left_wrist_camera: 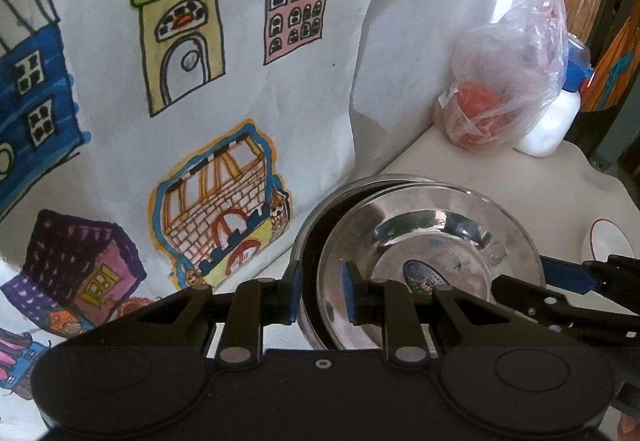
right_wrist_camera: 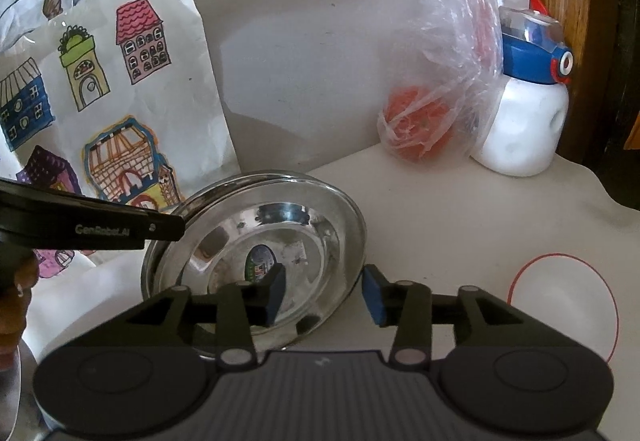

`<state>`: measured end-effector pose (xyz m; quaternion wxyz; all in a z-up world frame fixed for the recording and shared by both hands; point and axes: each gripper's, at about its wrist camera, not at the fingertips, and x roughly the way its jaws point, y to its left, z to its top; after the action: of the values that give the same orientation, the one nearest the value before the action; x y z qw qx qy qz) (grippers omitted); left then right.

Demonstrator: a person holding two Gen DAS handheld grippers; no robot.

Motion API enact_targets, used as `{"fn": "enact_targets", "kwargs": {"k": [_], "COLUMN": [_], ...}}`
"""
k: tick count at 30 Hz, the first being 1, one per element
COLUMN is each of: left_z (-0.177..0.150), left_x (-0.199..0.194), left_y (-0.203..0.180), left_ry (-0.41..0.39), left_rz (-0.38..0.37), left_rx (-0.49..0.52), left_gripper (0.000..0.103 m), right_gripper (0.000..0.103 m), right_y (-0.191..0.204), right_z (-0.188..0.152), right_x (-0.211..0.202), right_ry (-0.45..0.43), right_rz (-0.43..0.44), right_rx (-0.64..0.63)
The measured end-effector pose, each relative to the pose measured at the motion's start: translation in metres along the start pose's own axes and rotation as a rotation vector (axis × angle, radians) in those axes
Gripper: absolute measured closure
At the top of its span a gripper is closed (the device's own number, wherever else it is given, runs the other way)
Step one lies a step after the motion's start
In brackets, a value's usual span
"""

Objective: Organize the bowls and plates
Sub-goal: 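Open the right gripper while the left gripper also opens, releasing the plate, then move both grippers to the steel bowl and close them on its rim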

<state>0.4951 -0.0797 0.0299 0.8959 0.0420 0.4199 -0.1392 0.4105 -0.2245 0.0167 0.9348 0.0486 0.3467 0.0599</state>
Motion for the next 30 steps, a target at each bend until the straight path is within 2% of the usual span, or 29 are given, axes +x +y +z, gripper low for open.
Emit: {"fn": "enact_targets", "kwargs": {"k": [4, 6, 15, 18, 26, 30], "left_z": [-0.001, -0.002, -0.010, -0.017, -0.038, -0.050], "left_x": [-0.008, -0.013, -0.049, -0.068, -0.125, -0.155], "left_y": [0.000, 0.002, 0.011, 0.015, 0.021, 0.023], "left_ry": [-0.012, -0.016, -0.060, -0.079, -0.173, -0.237], "left_rz": [-0.003, -0.004, -0.006, -0.009, 0.007, 0.008], "left_rx": [0.004, 0.001, -0.027, -0.054, -0.087, -0.099], "left_gripper": [0.074, 0.064, 0.033, 0.024, 0.006, 0.001], "right_gripper": [0.033, 0.027, 0.003, 0.000, 0.000, 0.000], "right_y": [0.000, 0.000, -0.006, -0.006, 0.001, 0.010], "right_z": [-0.001, -0.001, -0.002, -0.003, -0.021, -0.031], "right_x": [-0.005, -0.010, -0.055, -0.075, -0.130, -0.153], "right_ry": [-0.019, -0.032, -0.125, -0.149, -0.241, -0.284], "right_rz": [0.009, 0.007, 0.017, 0.027, 0.046, 0.063], "right_rx": [-0.007, -0.012, 0.018, 0.023, 0.029, 0.029]}}
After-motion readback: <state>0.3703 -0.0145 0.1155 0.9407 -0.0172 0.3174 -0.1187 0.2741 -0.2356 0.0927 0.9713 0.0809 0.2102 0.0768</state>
